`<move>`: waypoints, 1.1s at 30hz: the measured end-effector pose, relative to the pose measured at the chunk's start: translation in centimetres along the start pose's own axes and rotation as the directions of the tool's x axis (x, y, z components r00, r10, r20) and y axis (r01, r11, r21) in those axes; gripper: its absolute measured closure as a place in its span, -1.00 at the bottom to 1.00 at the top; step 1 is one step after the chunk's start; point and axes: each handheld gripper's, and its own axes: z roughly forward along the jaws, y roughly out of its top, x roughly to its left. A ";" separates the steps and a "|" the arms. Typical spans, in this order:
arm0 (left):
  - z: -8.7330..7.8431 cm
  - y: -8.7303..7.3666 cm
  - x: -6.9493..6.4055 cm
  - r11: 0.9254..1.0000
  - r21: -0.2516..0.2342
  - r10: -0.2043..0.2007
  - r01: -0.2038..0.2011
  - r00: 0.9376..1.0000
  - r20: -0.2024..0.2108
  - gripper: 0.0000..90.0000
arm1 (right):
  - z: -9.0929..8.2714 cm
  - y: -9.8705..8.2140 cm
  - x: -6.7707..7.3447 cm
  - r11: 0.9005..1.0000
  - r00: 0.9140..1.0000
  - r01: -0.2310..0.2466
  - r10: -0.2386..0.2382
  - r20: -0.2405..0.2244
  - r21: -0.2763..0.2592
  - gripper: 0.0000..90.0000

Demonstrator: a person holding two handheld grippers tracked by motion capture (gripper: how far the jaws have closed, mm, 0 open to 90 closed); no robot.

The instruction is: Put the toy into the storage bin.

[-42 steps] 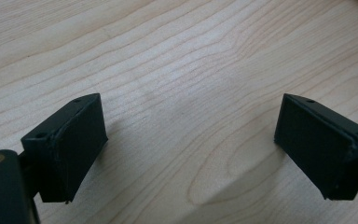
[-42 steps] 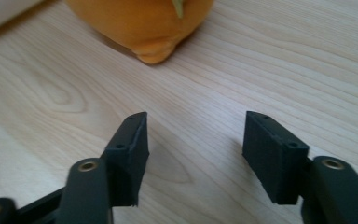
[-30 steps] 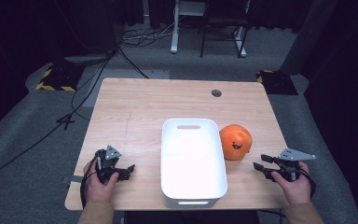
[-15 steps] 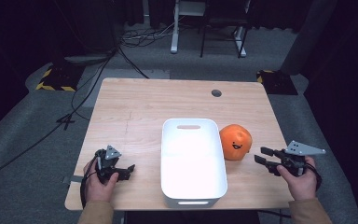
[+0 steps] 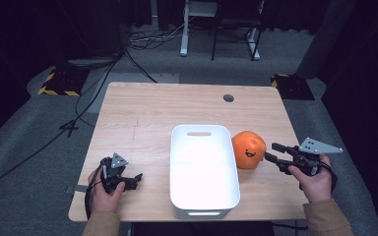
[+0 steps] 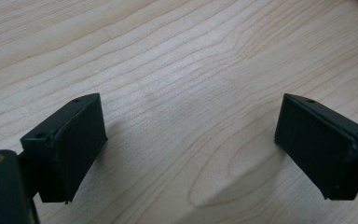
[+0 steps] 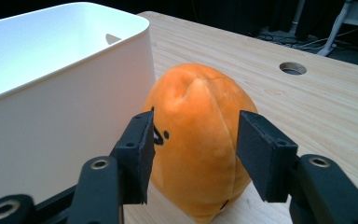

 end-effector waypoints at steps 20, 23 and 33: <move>0.0 0.0 0.0 1.000 -0.003 -0.001 0.001 1.000 -0.002 -0.80 | 4.5 2.2 -1.1 0.998 0.998 0.051 -0.051 -0.027 0.032 0.32; 0.0 0.0 0.0 1.000 -0.003 0.000 0.000 1.000 -0.002 -0.80 | 5.0 2.0 -1.1 0.997 0.997 0.058 -0.056 -0.043 0.047 0.68; 0.0 0.0 0.0 1.000 -0.003 0.001 -0.001 1.000 -0.004 -0.80 | 3.5 2.6 -0.9 0.998 0.997 0.058 -0.057 -0.054 0.019 0.85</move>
